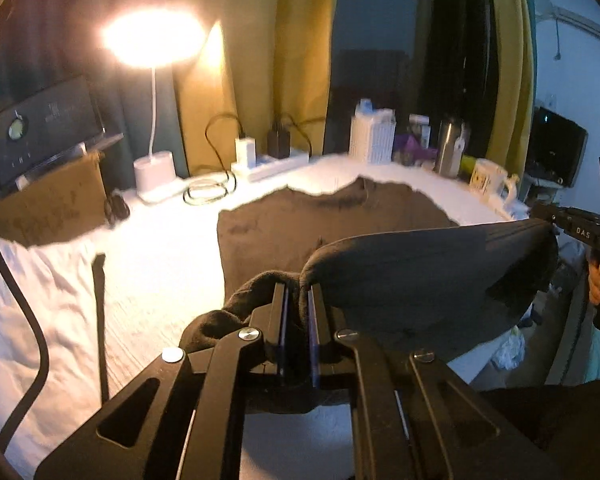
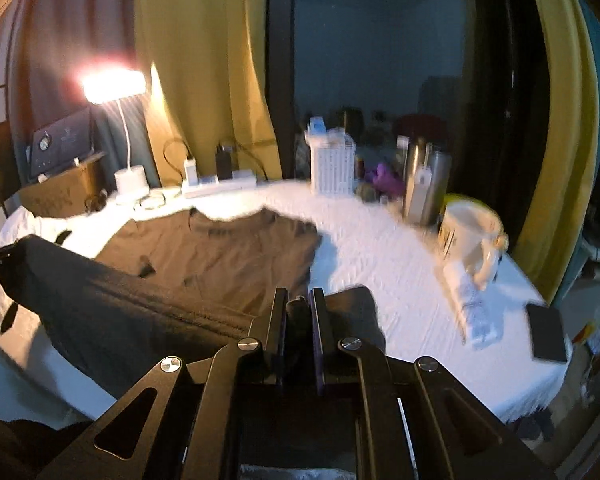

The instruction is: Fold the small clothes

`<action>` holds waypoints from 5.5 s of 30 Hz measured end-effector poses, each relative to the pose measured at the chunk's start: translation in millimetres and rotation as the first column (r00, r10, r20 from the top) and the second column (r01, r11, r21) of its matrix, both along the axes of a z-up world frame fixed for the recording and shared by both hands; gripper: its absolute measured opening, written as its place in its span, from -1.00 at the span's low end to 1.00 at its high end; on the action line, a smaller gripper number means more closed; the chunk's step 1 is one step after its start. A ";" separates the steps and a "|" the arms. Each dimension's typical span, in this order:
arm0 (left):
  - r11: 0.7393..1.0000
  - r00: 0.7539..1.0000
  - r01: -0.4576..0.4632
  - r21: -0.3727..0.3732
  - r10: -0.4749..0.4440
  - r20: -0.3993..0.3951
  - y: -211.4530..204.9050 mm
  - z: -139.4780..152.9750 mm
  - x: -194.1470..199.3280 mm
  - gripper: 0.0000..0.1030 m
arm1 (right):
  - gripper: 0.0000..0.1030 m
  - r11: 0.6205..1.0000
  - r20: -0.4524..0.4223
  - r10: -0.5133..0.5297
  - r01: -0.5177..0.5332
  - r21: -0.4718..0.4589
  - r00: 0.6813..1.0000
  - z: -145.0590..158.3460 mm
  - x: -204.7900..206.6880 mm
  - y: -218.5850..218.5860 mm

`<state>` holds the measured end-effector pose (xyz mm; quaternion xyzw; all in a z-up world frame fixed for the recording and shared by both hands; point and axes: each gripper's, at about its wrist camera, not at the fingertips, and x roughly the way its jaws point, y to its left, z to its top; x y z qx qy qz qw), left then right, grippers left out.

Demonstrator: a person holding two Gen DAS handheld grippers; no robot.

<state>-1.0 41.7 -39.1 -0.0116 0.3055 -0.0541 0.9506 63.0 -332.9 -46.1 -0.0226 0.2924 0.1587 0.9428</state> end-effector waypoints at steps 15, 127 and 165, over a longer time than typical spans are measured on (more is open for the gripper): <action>1.000 0.997 0.014 -0.003 -0.014 0.075 -0.5 27.4 26.8 -0.86 | -0.81 1.000 0.100 0.003 -0.005 0.017 0.995 46.1 19.6 9.3; 0.987 0.973 -0.159 0.011 0.159 -0.168 60.1 -25.0 242.2 0.16 | 0.81 0.979 -0.222 -0.100 0.056 -0.197 0.970 -65.2 318.7 81.4; 0.992 0.959 -0.126 0.018 0.127 -0.254 37.2 -81.4 78.6 -0.38 | 0.53 0.995 -0.232 -0.095 0.098 0.002 0.968 -94.2 88.3 -20.8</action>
